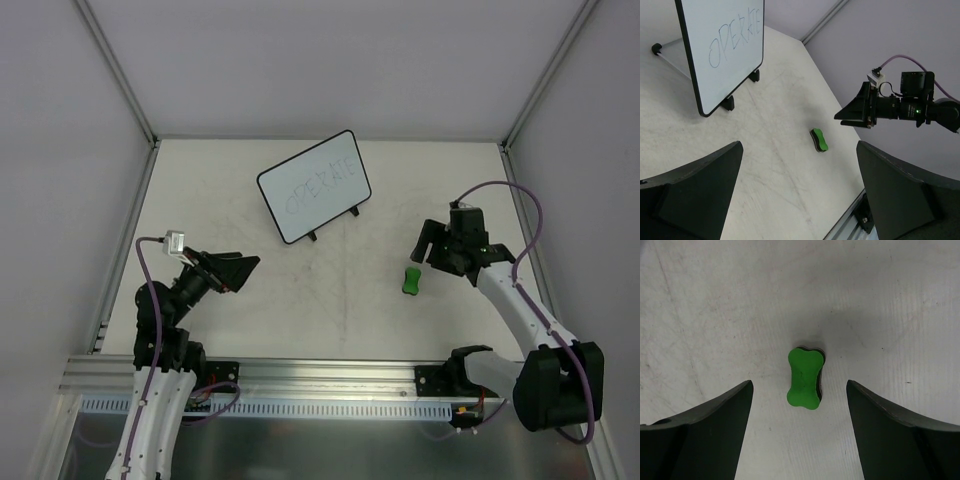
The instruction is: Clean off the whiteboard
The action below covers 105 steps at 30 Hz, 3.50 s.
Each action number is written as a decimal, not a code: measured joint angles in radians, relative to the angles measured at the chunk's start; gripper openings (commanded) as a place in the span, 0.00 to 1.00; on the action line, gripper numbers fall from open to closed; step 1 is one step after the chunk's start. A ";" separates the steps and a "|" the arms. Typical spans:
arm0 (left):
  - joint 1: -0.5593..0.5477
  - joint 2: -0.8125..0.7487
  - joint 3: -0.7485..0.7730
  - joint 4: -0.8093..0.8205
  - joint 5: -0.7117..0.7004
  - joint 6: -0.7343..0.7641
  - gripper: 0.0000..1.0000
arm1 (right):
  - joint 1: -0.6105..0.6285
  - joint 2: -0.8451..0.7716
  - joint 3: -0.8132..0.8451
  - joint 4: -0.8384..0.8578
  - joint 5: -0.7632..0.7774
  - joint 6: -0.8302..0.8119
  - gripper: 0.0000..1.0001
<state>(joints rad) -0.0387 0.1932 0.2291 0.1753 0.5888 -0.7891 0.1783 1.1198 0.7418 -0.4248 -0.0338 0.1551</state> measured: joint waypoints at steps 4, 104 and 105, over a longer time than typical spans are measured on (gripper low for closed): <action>-0.014 0.020 0.000 0.000 -0.029 0.030 0.99 | 0.019 -0.001 -0.002 -0.012 0.006 0.001 0.77; 0.028 0.922 0.143 0.770 -0.045 0.139 0.87 | 0.276 0.445 0.438 0.046 0.095 -0.026 0.00; 0.036 0.964 0.155 0.796 -0.030 0.140 0.86 | 0.283 0.455 0.460 0.046 0.093 -0.030 0.00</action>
<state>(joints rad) -0.0025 1.1572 0.3840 0.9710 0.5591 -0.6495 0.4610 1.5753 1.2015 -0.3786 0.0597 0.1253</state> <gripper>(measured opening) 0.880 0.268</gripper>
